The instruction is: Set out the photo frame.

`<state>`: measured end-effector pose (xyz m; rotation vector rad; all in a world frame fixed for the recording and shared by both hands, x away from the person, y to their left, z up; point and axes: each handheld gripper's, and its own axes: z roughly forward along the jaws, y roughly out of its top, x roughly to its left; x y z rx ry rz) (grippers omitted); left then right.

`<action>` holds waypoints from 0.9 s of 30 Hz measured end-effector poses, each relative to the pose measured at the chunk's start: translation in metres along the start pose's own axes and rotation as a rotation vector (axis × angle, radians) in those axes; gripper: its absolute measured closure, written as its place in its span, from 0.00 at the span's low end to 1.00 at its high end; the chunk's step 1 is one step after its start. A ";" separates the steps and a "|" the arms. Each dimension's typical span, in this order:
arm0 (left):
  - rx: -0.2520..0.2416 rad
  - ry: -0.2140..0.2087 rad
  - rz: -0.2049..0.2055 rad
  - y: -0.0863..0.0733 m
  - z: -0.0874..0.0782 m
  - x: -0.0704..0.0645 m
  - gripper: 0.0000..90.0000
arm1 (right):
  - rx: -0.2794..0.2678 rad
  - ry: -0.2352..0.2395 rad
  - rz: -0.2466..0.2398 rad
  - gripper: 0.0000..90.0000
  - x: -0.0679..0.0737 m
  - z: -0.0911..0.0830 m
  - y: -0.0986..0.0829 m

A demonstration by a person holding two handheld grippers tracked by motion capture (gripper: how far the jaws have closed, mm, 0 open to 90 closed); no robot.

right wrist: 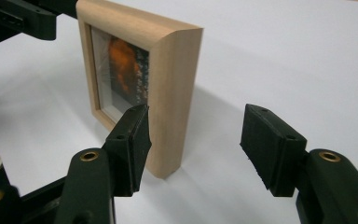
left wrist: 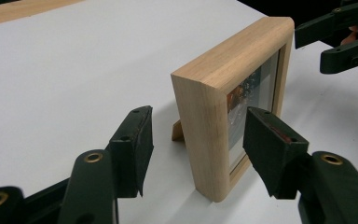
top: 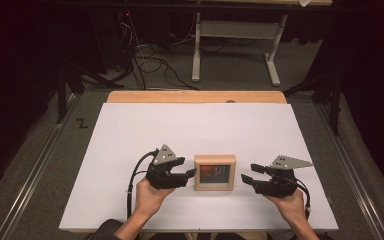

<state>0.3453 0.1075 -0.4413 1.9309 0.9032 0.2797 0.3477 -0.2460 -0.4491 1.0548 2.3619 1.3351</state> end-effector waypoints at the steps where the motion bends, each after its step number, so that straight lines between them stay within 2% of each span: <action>1: -0.004 0.001 -0.002 0.000 -0.001 0.001 0.47 | -0.003 -0.010 0.007 0.47 -0.001 -0.002 0.000; 5: -0.020 0.019 -0.018 0.001 -0.008 0.005 0.47 | -0.017 -0.049 0.042 0.48 -0.004 -0.010 0.001; 9: -0.027 0.048 -0.036 0.001 -0.012 0.011 0.47 | -0.030 -0.083 0.043 0.47 -0.007 -0.015 0.000; 11: -0.026 0.078 -0.039 0.000 -0.013 0.013 0.47 | -0.028 -0.089 0.034 0.47 -0.008 -0.015 0.000; 15: -0.018 0.111 -0.059 0.000 -0.011 0.020 0.47 | -0.040 -0.106 0.029 0.46 -0.018 -0.018 0.000; 20: -0.010 0.150 -0.089 0.000 -0.007 0.031 0.47 | -0.047 -0.149 0.090 0.47 -0.036 -0.021 -0.007; 23: -0.009 0.162 -0.106 -0.001 -0.006 0.037 0.47 | -0.053 -0.159 0.114 0.47 -0.040 -0.022 -0.010; 27: 0.008 0.170 -0.128 -0.001 -0.002 0.044 0.51 | -0.046 -0.177 0.101 0.46 -0.041 -0.021 -0.011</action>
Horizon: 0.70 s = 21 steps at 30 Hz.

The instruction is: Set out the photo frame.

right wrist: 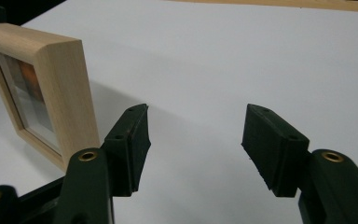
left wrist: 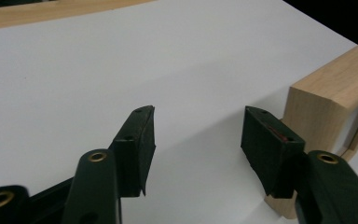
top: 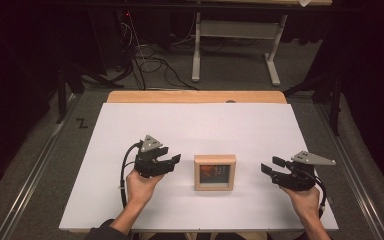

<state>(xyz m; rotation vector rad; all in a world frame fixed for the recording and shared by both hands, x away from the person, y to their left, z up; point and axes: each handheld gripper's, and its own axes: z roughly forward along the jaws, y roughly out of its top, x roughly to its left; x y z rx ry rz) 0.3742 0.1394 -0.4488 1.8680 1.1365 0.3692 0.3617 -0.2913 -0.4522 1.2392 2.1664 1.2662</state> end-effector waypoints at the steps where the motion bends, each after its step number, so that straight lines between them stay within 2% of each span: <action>1: 0.010 0.003 -0.005 0.000 0.002 0.002 0.51 | 0.004 -0.012 -0.008 0.46 0.000 0.002 -0.001; 6: 0.025 0.035 -0.024 0.000 0.010 0.008 0.50 | 0.008 -0.027 0.022 0.45 -0.007 0.009 -0.003; 10: 0.054 0.061 -0.029 -0.001 0.016 0.010 0.50 | 0.016 -0.047 0.026 0.45 -0.008 0.012 -0.003; 21: 0.085 0.056 -0.058 -0.006 0.032 0.019 0.49 | 0.046 -0.082 0.040 0.45 -0.012 0.023 -0.004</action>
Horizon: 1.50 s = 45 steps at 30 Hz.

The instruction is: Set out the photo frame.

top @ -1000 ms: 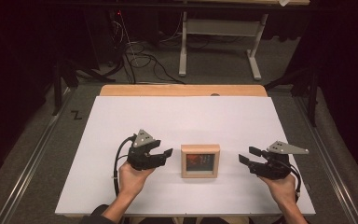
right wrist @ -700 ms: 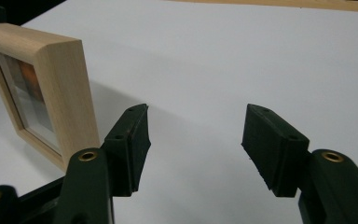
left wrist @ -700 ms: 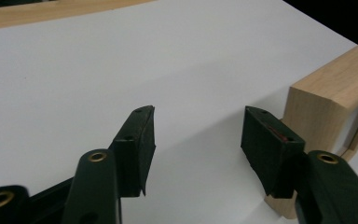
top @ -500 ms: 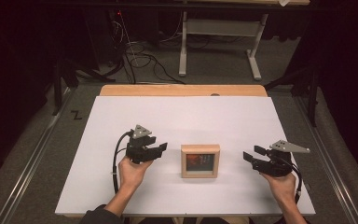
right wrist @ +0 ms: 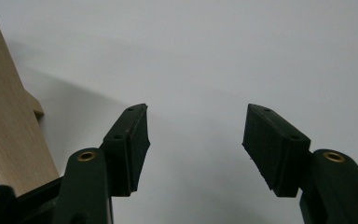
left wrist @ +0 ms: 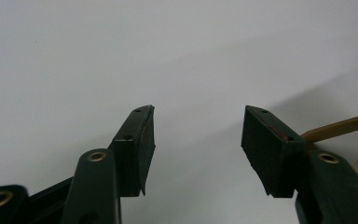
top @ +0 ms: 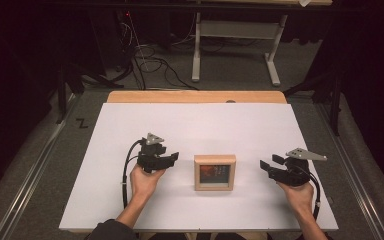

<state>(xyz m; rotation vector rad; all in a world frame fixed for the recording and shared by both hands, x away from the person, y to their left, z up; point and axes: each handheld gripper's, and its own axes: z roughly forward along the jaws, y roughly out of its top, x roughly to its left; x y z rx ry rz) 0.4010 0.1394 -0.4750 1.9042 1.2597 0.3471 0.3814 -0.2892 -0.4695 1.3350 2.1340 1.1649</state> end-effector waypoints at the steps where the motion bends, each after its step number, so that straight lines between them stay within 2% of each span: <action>1: 0.001 -0.001 -0.004 -0.001 0.001 0.001 0.49 | -0.001 0.000 -0.007 0.45 0.000 0.001 0.000; 11: 0.007 0.013 -0.008 -0.007 0.008 0.006 0.46 | 0.007 -0.020 -0.016 0.45 -0.001 0.009 0.000; 17: 0.015 0.014 0.017 -0.008 0.012 0.004 0.46 | 0.022 -0.025 -0.028 0.45 0.000 0.014 -0.001; 26: 0.006 0.007 0.030 -0.011 0.016 0.000 0.46 | 0.038 -0.034 -0.025 0.44 -0.002 0.021 -0.005; 27: -0.007 0.003 0.022 -0.013 0.017 0.000 0.47 | 0.043 -0.035 -0.028 0.44 -0.002 0.021 -0.006; 29: -0.003 -0.003 0.013 -0.015 0.018 0.001 0.48 | 0.049 -0.036 -0.028 0.44 -0.003 0.022 -0.008; 34: -0.017 0.012 0.029 -0.017 0.016 0.000 0.47 | 0.049 -0.039 -0.036 0.44 -0.002 0.024 -0.011; 45: 0.017 0.023 0.049 -0.021 0.021 -0.001 0.46 | 0.057 -0.043 -0.048 0.43 0.000 0.024 -0.017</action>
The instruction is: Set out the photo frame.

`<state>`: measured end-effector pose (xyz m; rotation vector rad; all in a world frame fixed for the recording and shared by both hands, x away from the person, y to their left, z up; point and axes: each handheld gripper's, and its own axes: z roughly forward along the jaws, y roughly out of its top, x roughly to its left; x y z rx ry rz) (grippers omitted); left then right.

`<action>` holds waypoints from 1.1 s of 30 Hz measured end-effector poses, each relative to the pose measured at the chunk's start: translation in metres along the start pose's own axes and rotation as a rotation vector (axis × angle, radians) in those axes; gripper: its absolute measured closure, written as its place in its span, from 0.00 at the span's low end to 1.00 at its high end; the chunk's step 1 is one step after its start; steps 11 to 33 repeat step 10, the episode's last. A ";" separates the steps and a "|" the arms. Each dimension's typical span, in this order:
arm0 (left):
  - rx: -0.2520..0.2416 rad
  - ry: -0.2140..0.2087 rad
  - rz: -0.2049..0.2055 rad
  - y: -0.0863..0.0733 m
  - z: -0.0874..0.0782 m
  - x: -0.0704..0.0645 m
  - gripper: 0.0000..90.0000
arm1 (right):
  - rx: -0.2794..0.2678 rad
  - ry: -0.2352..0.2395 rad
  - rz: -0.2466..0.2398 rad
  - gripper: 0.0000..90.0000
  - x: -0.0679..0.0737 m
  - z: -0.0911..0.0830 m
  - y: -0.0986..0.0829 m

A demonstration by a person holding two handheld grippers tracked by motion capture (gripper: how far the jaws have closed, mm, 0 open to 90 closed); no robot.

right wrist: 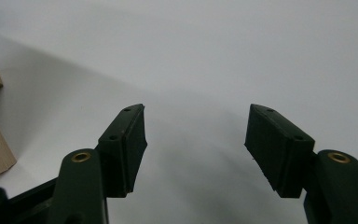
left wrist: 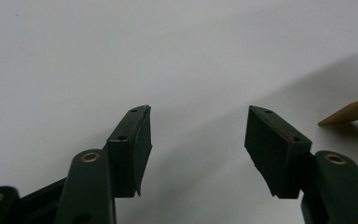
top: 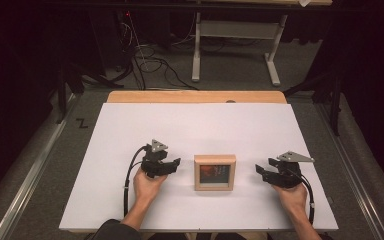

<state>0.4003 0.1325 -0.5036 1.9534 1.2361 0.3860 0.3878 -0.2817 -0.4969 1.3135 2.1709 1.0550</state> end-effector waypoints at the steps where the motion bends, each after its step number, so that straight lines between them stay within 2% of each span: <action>1: -0.001 0.001 -0.001 0.000 0.000 0.000 0.46 | 0.000 0.000 0.002 0.43 0.000 0.000 0.000; 33: 0.008 -0.007 -0.009 0.000 0.001 0.000 0.45 | 0.004 0.000 0.011 0.41 -0.001 0.001 -0.001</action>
